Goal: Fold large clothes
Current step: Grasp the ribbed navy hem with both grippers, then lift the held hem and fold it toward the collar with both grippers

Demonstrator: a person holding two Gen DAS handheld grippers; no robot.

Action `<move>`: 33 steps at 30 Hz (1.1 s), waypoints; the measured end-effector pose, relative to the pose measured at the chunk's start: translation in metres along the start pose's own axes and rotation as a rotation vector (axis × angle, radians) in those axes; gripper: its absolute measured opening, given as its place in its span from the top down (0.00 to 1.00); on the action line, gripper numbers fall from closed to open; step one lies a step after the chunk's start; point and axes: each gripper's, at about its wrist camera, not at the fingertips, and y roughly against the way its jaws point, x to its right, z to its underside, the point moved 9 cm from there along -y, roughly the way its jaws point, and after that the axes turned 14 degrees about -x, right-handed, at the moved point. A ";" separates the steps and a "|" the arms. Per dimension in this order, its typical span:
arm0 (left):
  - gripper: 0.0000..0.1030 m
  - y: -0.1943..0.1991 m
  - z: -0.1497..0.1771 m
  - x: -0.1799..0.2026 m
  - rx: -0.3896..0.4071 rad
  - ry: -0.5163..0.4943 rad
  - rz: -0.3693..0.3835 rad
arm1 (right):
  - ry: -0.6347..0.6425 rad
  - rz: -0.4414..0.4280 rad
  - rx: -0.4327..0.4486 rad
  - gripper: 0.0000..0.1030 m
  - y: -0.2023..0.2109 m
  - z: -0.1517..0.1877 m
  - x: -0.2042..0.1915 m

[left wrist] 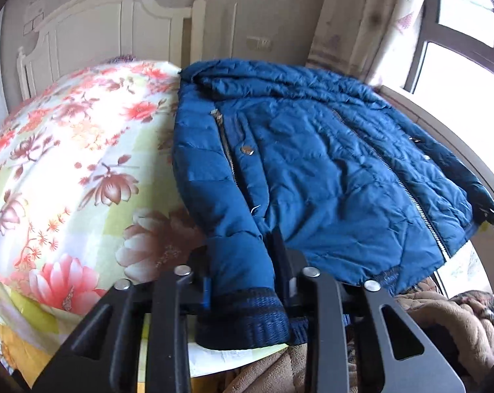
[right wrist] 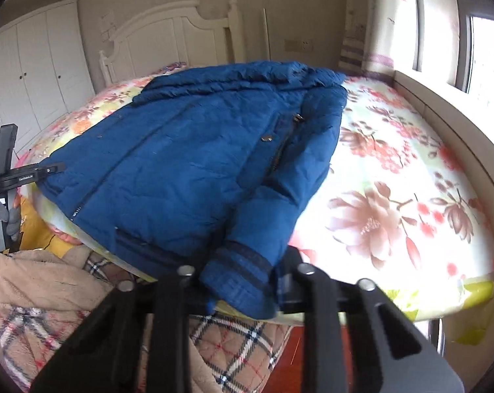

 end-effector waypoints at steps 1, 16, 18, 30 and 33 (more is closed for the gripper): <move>0.77 0.004 0.001 0.001 0.008 -0.003 0.004 | -0.008 -0.013 0.005 0.83 0.002 0.000 0.000; 0.78 0.182 0.027 -0.005 0.266 0.064 0.280 | 0.073 -0.253 0.300 0.85 0.187 0.006 -0.053; 0.78 0.190 -0.002 -0.012 0.300 0.097 0.349 | 0.068 -0.240 0.320 0.85 0.192 -0.021 -0.052; 0.71 0.033 -0.247 -0.077 0.018 0.386 0.429 | -0.285 -0.271 0.130 0.53 0.025 -0.289 0.055; 0.26 -0.014 -0.264 -0.132 0.002 0.542 0.391 | -0.431 -0.256 0.090 0.31 -0.022 -0.304 0.098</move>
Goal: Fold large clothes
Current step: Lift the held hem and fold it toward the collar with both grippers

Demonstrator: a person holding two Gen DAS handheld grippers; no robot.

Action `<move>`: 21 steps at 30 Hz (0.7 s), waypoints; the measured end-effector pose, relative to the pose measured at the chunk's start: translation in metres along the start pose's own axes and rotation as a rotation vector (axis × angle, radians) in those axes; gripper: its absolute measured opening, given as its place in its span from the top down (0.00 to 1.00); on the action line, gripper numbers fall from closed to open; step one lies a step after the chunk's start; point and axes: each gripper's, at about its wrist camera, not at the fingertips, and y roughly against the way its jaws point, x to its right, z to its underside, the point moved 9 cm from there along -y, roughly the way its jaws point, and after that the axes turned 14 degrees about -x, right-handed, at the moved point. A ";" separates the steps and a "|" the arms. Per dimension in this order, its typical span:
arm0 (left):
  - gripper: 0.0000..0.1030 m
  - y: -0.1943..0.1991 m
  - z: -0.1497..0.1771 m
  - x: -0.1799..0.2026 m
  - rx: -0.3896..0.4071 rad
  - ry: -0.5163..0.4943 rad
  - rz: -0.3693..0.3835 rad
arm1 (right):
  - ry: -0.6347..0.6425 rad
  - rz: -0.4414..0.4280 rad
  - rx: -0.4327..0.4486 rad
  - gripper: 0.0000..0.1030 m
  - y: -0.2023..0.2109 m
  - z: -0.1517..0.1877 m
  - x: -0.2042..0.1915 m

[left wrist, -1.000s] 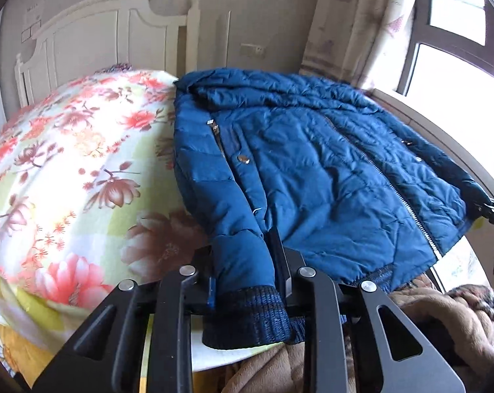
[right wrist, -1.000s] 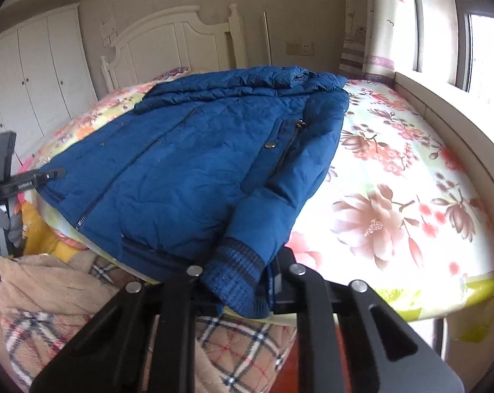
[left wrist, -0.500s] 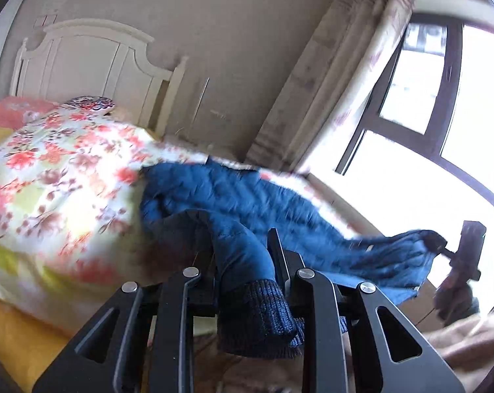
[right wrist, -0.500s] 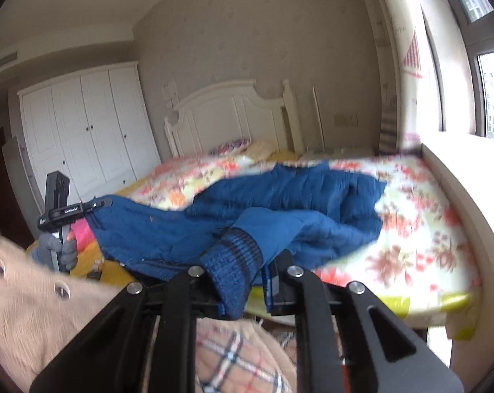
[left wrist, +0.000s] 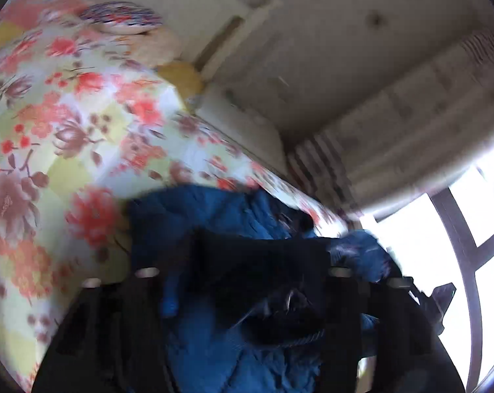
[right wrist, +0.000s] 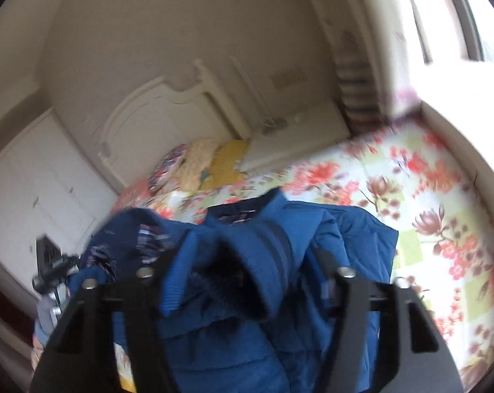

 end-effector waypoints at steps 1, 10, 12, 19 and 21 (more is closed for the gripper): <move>0.10 0.003 -0.012 -0.021 0.033 0.040 -0.025 | -0.018 0.017 0.012 0.29 -0.004 -0.008 0.012; 0.10 -0.005 -0.027 -0.063 -0.044 -0.150 -0.149 | 0.148 0.164 -0.124 0.29 -0.046 0.010 0.065; 0.10 -0.026 -0.010 -0.050 -0.134 -0.256 -0.127 | 0.234 0.178 -0.168 0.28 -0.057 0.023 0.055; 0.10 -0.079 0.038 -0.016 -0.276 -0.527 -0.206 | 0.420 0.230 -0.269 0.21 -0.086 0.051 0.025; 0.10 -0.088 0.039 -0.017 -0.296 -0.541 -0.228 | 0.446 0.247 -0.283 0.21 -0.092 0.052 0.024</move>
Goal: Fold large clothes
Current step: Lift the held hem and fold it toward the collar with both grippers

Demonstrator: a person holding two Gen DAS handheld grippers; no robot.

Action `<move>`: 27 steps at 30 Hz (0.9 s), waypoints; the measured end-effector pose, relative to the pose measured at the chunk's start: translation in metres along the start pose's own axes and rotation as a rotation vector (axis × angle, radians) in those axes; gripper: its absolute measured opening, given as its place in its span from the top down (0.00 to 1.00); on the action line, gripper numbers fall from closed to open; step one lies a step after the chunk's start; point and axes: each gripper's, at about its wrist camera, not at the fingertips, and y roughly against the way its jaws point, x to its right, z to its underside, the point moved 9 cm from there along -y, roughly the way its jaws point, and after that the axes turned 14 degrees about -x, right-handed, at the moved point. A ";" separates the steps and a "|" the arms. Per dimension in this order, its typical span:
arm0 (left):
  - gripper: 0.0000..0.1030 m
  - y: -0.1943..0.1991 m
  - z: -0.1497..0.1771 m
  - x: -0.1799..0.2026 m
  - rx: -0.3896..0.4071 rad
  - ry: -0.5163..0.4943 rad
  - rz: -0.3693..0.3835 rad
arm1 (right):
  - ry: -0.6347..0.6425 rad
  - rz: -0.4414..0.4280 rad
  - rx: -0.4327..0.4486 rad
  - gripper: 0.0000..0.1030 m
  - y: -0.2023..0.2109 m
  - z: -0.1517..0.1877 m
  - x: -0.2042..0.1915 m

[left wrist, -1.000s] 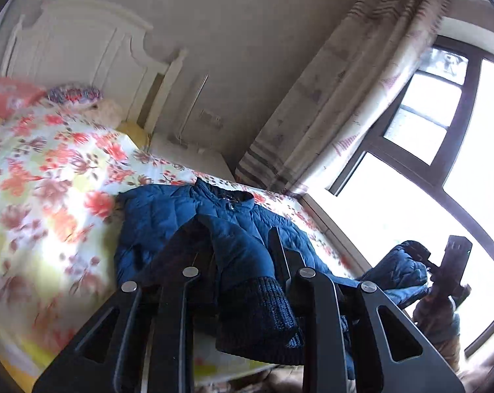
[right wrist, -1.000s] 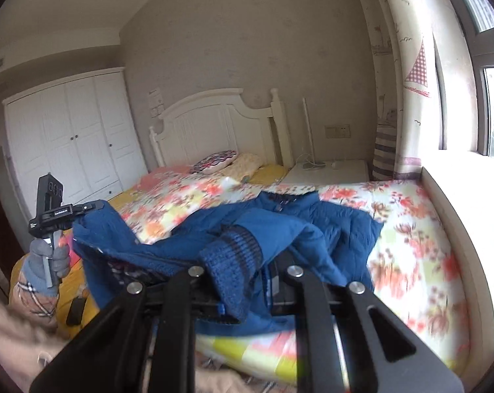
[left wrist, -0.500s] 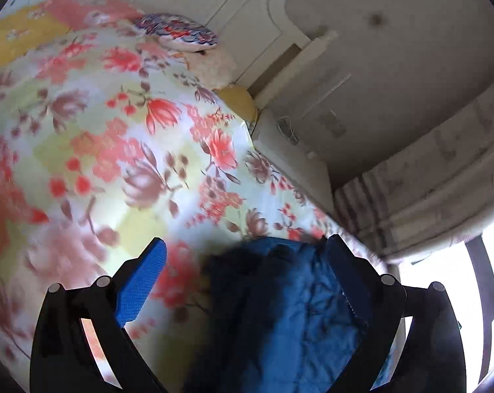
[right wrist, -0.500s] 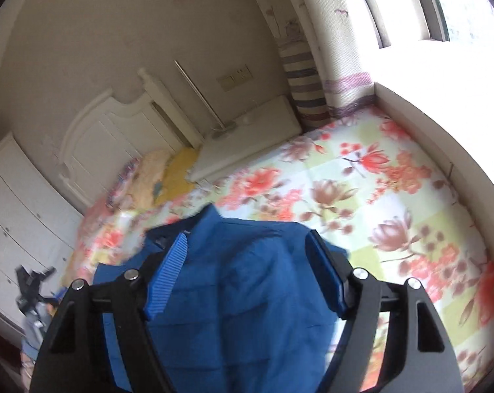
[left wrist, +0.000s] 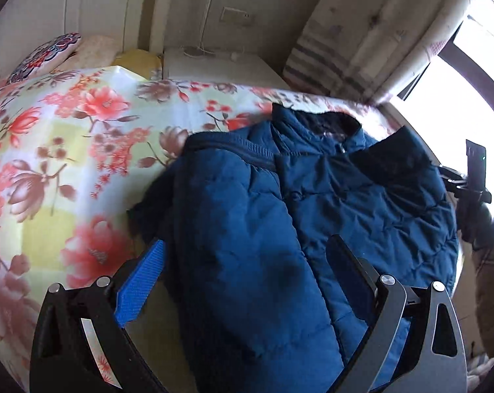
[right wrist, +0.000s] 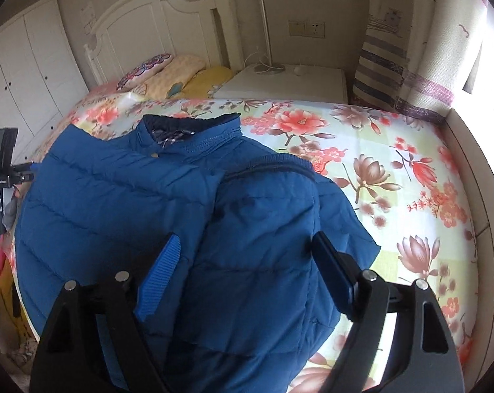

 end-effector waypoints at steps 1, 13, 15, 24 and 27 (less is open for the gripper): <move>0.10 -0.004 -0.002 0.000 -0.007 -0.005 -0.012 | 0.007 0.006 -0.006 0.19 -0.002 -0.001 0.000; 0.17 -0.026 -0.025 -0.009 -0.009 -0.034 0.001 | 0.061 -0.029 0.011 0.27 -0.018 -0.009 0.005; 0.39 -0.022 -0.027 -0.004 0.035 -0.067 -0.012 | 0.072 -0.046 0.032 0.58 -0.015 -0.008 0.002; 0.87 0.033 0.002 0.003 0.233 -0.066 -0.033 | 0.018 0.001 0.195 0.95 0.043 0.020 0.001; 0.88 0.024 -0.001 0.002 0.223 -0.030 -0.031 | -0.012 0.014 0.160 0.95 0.031 0.013 0.007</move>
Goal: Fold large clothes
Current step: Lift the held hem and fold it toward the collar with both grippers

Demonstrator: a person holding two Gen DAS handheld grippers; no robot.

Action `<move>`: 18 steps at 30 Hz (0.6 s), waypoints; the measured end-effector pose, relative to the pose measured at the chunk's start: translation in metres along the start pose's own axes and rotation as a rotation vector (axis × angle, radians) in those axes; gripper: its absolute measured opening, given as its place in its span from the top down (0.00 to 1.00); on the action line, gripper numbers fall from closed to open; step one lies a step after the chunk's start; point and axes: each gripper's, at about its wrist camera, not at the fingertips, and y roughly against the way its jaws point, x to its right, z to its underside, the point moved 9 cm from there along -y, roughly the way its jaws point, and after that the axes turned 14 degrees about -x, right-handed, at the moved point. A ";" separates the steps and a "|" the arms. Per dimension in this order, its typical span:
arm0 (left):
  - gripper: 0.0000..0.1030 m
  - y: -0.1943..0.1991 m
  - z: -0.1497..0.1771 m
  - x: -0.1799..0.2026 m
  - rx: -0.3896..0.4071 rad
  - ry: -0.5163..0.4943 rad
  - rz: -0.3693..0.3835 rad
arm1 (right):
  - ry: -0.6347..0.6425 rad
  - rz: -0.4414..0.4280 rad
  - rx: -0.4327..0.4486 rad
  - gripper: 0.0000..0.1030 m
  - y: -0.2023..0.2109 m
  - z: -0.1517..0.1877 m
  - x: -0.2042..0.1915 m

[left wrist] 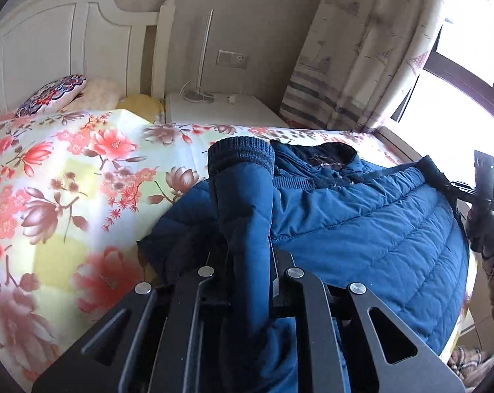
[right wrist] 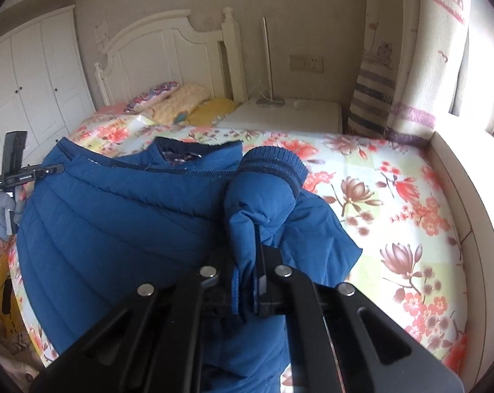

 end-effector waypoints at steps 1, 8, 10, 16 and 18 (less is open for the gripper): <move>0.88 0.003 -0.002 0.001 0.014 0.025 0.025 | -0.016 -0.009 0.011 0.95 0.002 -0.003 0.000; 0.88 0.081 -0.034 0.012 0.148 0.166 0.254 | -0.072 -0.098 0.156 0.95 0.076 -0.034 -0.008; 0.88 0.080 -0.062 0.003 0.121 0.210 0.269 | -0.081 -0.095 0.176 0.95 0.083 -0.067 0.004; 0.88 -0.047 -0.120 -0.066 -0.165 0.418 0.201 | -0.233 -0.027 -0.110 0.95 -0.049 -0.125 0.069; 0.88 -0.090 -0.105 -0.078 -0.239 0.438 0.129 | -0.285 -0.010 -0.218 0.94 -0.106 -0.103 0.081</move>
